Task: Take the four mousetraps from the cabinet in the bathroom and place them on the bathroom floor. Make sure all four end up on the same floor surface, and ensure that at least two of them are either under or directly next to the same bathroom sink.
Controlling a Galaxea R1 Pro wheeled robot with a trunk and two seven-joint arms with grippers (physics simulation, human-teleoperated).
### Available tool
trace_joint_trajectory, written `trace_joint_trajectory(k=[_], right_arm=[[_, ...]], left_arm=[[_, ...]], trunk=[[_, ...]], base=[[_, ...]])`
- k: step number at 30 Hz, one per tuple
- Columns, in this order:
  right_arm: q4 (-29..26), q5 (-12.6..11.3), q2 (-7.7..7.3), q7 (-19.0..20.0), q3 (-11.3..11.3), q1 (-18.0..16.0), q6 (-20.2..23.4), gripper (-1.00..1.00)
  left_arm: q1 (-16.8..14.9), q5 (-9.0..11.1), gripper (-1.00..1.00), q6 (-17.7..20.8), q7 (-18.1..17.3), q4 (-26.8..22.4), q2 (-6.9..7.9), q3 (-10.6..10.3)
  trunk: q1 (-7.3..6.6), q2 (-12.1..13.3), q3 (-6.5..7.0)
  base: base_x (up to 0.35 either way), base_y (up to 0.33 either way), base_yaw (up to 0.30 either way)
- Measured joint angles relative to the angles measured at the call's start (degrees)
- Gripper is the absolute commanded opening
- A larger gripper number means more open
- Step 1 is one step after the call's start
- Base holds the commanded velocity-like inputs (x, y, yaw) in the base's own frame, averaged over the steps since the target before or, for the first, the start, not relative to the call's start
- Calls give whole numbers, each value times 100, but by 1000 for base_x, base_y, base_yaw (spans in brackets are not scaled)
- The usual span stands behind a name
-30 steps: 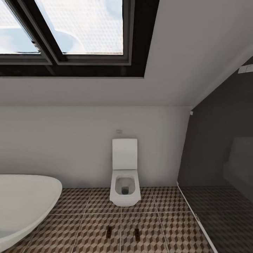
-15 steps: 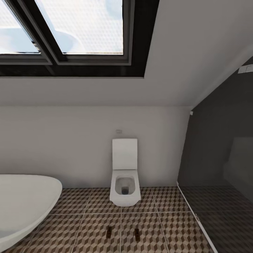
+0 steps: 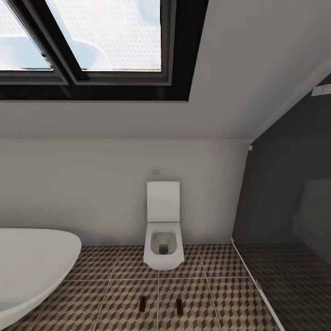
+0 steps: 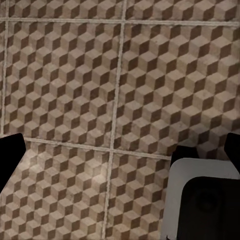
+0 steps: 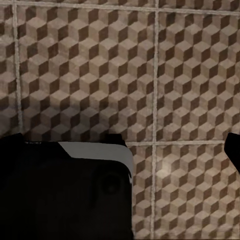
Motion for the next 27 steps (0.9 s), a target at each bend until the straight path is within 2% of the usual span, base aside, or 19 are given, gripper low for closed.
trace_joint_trajectory(k=[2, 5, 6, 8, 13, 27], right_arm=[[12, -153, 78, 16, -2, 0, 459, 100], [9, -342, 99, 17, -2, 1, 660, 100], [7, -491, 107, 18, -3, 1, 738, 100], [4, -717, 108, 18, 2, -1, 807, 100], [2, -956, 104, 14, 6, 0, 852, 100], [-6, -1034, 80, 13, 16, 1, 809, 100]], left_arm=[[0, 0, 100, 54, 1, 0, -29, 0], [-1, 1, 100, 204, 1, 0, -36, 0], [-1, 2, 100, 346, 7, 0, -39, 0], [2, -8, 100, 522, 38, 3, -42, 5], [3, -10, 100, 671, 125, 7, -45, 5], [7, -20, 100, 708, 152, -14, -46, 5]], trunk=[[0, 0, 0], [0, 0, 0], [0, 0, 0], [0, 0, 0], [0, 0, 0], [0, 0, 0]], base=[[0, 0, 0], [0, 0, 0], [0, 0, 0], [0, 0, 0], [0, 0, 0], [0, 0, 0]])
